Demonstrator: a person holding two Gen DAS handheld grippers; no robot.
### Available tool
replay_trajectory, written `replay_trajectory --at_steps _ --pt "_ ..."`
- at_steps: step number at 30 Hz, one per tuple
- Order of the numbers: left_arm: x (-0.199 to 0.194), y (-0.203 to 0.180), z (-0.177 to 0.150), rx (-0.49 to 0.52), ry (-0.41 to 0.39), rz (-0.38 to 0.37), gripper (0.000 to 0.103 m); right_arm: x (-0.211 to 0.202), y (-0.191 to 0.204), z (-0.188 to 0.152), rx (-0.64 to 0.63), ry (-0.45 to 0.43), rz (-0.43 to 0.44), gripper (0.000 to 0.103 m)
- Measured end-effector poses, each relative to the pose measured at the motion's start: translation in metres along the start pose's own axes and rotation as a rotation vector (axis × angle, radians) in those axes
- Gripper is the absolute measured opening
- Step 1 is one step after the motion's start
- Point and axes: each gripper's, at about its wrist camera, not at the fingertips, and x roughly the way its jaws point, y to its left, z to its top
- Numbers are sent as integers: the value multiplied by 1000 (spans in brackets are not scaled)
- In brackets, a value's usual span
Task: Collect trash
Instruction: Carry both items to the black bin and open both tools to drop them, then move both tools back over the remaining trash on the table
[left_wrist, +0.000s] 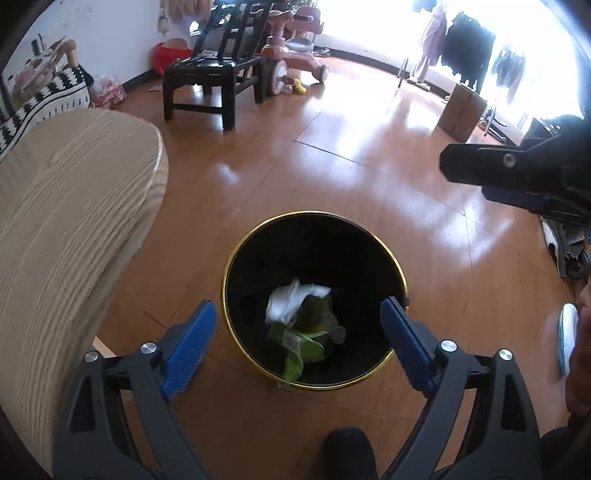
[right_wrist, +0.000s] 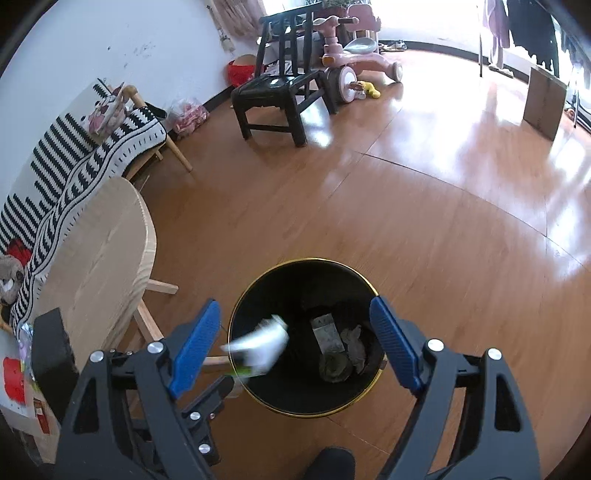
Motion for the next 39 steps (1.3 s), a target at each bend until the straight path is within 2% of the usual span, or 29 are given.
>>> replay_trajectory --at_steps 9,12,16,18,22,27,29,34,39 --pt "-11 0 0 12 -13 5 89 -6 2 3 6 -20 -17 82" --pt "-30 0 -1 26 -42 4 91 -14 11 4 -3 -46 -15 87" --pt "-73 17 -7 39 -103 45 91 -20 40 8 -42 -63 26 88" --pt "-97 32 -13 28 -131 79 92 -21 66 7 -87 -65 54 88" --pt "-155 85 -37 -28 -179 178 93 -23 132 1 -191 -61 118 88" --pt "-223 160 -82 -134 -207 330 94 -24 243 -23 -348 -42 235 88" --pt "-252 197 -109 -207 -210 403 95 -24 288 -38 -416 -29 280 89" --pt "-304 262 -173 -357 -219 516 96 -21 385 -78 -545 12 371 90" --pt "-338 310 -245 -519 -158 610 96 -6 468 -119 -640 60 419 91"
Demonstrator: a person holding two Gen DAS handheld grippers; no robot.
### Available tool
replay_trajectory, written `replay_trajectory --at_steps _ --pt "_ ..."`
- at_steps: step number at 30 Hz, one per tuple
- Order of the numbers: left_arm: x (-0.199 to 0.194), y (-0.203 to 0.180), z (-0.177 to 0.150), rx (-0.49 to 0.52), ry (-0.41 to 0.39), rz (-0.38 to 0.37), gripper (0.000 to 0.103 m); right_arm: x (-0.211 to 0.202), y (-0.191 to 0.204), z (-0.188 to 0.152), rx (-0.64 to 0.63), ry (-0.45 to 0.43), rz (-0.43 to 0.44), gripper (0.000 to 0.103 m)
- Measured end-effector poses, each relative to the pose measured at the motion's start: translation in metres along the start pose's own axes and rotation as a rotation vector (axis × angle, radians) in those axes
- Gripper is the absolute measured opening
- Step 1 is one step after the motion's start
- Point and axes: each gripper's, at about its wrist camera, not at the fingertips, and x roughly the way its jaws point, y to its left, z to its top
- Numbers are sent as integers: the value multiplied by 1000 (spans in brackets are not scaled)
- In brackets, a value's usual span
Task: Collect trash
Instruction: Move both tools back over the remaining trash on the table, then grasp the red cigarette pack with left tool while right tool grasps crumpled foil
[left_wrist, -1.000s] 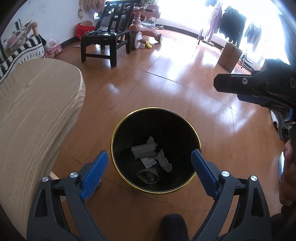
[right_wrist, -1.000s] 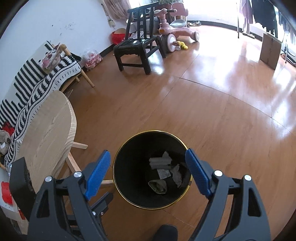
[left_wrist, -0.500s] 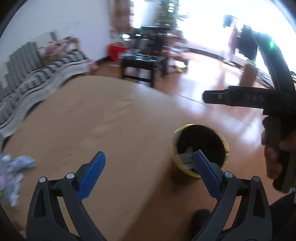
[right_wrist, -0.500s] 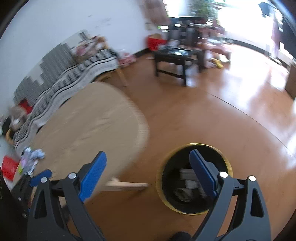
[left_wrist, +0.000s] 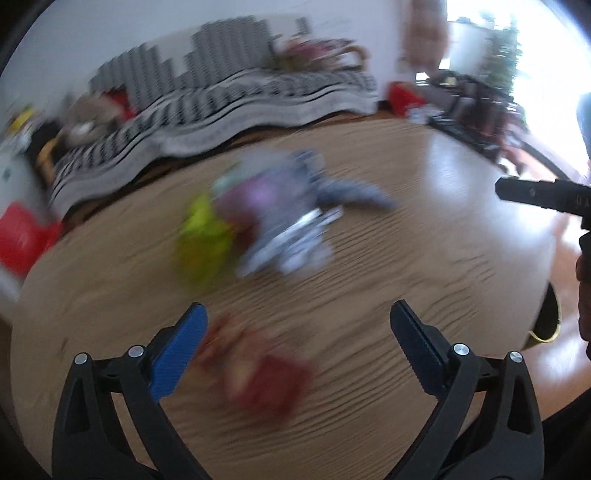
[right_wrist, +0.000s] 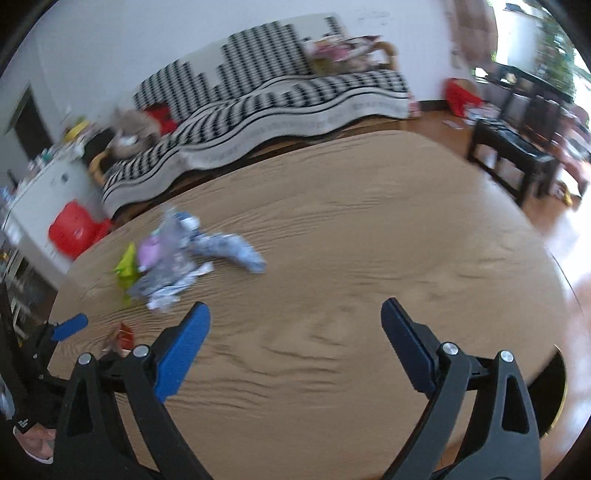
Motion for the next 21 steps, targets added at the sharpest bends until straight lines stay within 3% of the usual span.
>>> replay_trajectory --at_steps 2,7,17,21 --pt "-1 21 -14 -43 25 44 96 18 20 1 -37 20 6 91" --pt "10 50 -30 -180 88 36 96 63 52 4 -96 67 -16 91" --pt "39 44 -35 -297 146 25 97 139 44 27 -117 98 -117 91" --pt "43 46 -34 -329 149 12 97 160 45 36 -110 101 -102 91"
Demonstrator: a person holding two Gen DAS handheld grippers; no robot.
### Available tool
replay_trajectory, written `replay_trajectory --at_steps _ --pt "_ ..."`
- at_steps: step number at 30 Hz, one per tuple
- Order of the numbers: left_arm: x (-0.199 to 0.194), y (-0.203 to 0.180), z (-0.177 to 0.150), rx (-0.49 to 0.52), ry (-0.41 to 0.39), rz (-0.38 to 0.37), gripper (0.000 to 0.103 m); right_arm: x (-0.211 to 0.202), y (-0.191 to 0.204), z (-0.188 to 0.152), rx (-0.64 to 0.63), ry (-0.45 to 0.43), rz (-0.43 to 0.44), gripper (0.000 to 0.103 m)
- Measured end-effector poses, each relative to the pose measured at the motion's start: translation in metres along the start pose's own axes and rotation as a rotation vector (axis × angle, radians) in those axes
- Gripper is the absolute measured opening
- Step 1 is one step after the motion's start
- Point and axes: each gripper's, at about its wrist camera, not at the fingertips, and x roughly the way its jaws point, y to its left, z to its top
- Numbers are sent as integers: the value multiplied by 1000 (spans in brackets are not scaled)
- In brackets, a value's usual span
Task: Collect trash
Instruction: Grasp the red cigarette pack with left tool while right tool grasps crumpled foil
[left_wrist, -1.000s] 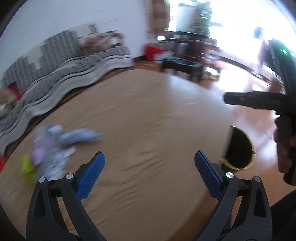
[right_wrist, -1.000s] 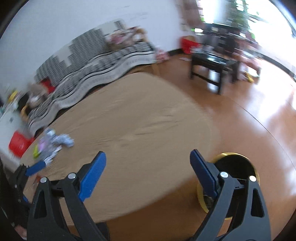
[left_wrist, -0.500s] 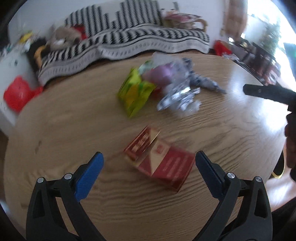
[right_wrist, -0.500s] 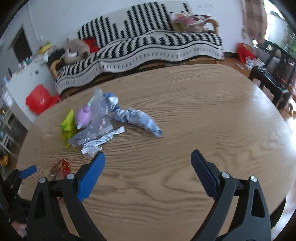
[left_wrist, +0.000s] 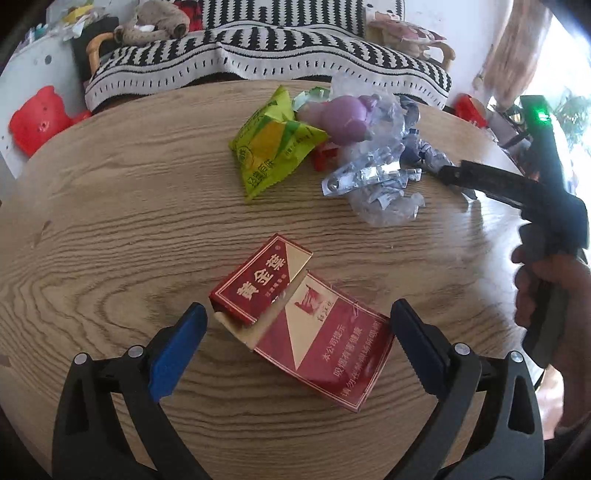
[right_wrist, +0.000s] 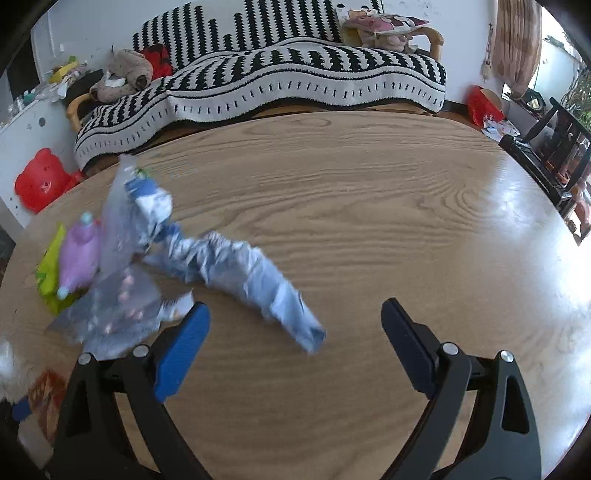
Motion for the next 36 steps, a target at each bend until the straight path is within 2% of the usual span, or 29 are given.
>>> replay_trajectory --at_steps 3,5,6,7,8,9,10,18,25,30,32,34,35,36 --pt "0 3 -1 2 -7 -11 96 9 10 4 -45 5 -16 90" --pt "-1 7 -2 -3 -1 -3 96 12 20 4 -104 -5 -42 86" --pt "-2 10 -2 -12 8 -12 96 11 22 4 -112 -12 -29 74" --pt "-1 14 -3 -21 18 -26 96 9 26 4 -122 -16 -20 54" --pt "-1 16 -4 -27 22 -35 96 7 30 4 -136 -7 -12 46" --pt "-1 19 -4 -33 25 -40 95 6 32 4 -139 2 -9 43" --pt "-1 21 -4 -40 25 -44 93 4 34 2 -140 6 10 22" --pt "1 15 -1 -93 48 -40 92 -18 26 -4 -95 9 36 21" --pt "13 3 12 -107 8 -17 94 -49 3 -14 -65 -19 4 21" --pt "16 -9 15 -108 -5 -16 93 -74 -12 -20 -40 -44 28 21" --pt "14 -12 15 -105 -22 -42 79 -86 -16 -23 -38 -52 39 21" --pt "10 -21 16 -73 -40 -42 55 -98 -21 -27 -29 -60 48 21" --pt "8 -25 17 -60 -47 -44 49 -103 -23 -30 -24 -62 53 21" --pt "5 -28 17 -51 -56 -43 38 -109 -26 -33 -19 -66 55 21"
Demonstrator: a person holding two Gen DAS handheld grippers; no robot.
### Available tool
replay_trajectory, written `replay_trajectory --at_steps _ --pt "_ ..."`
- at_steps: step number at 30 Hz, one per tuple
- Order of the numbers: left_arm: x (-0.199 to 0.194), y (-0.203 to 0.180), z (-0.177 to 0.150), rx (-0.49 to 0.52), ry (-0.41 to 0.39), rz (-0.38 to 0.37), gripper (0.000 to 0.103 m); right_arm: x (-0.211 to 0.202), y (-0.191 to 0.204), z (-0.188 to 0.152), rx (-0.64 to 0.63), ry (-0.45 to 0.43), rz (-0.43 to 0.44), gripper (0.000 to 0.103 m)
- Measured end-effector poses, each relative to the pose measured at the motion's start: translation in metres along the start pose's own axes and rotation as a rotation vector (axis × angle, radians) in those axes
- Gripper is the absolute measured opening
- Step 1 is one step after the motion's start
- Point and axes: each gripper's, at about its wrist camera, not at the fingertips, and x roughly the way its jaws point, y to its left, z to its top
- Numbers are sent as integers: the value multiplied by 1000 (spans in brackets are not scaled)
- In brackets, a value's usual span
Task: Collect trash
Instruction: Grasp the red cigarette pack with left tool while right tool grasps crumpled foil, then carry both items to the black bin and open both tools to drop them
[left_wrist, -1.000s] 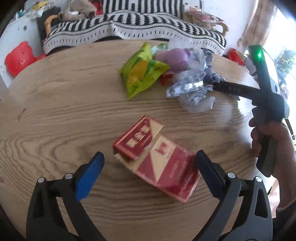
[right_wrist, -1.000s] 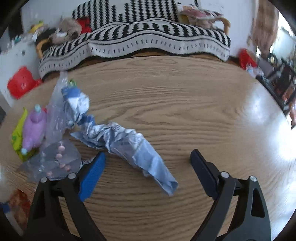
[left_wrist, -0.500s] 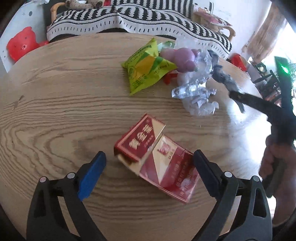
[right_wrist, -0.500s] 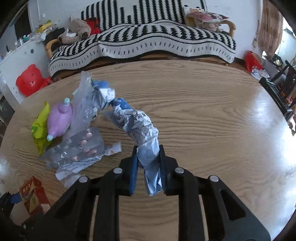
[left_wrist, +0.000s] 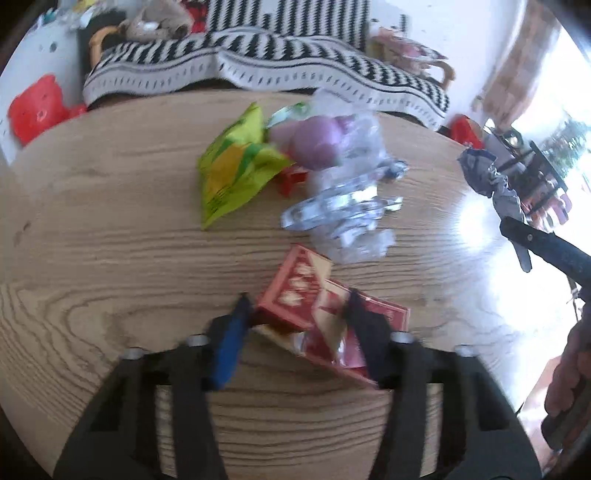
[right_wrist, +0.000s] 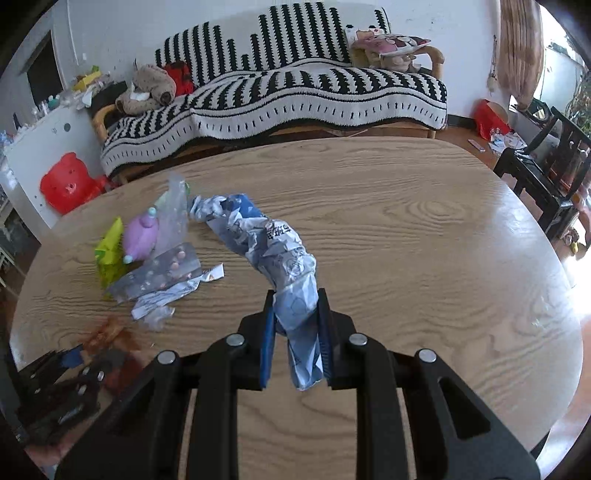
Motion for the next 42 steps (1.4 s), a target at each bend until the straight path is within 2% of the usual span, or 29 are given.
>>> replay_trajectory --at_steps 7,12,18,21,30,37,42 --pt "-22 -22 5 48 -52 -49 29 -40 -31 -16 37 -27 -12 21" --pt "-43 -40 9 72 -101 -97 29 -66 -60 -26 79 -56 -26 21" --pt "-61 -79 13 121 -156 -141 29 -99 -101 -43 146 -83 -59 21" --pt "-64 -110 9 175 -168 -166 29 -117 -126 -55 183 -100 -83 21" --pt "-69 -230 -21 354 -151 -338 29 -169 -220 -109 339 -130 -185 21" --pt "-62 -334 -74 532 -109 -485 29 -209 -306 -172 520 -139 -264 21" --pt "-46 -398 -114 652 -41 -563 29 -218 -362 -223 649 -86 -305 21"
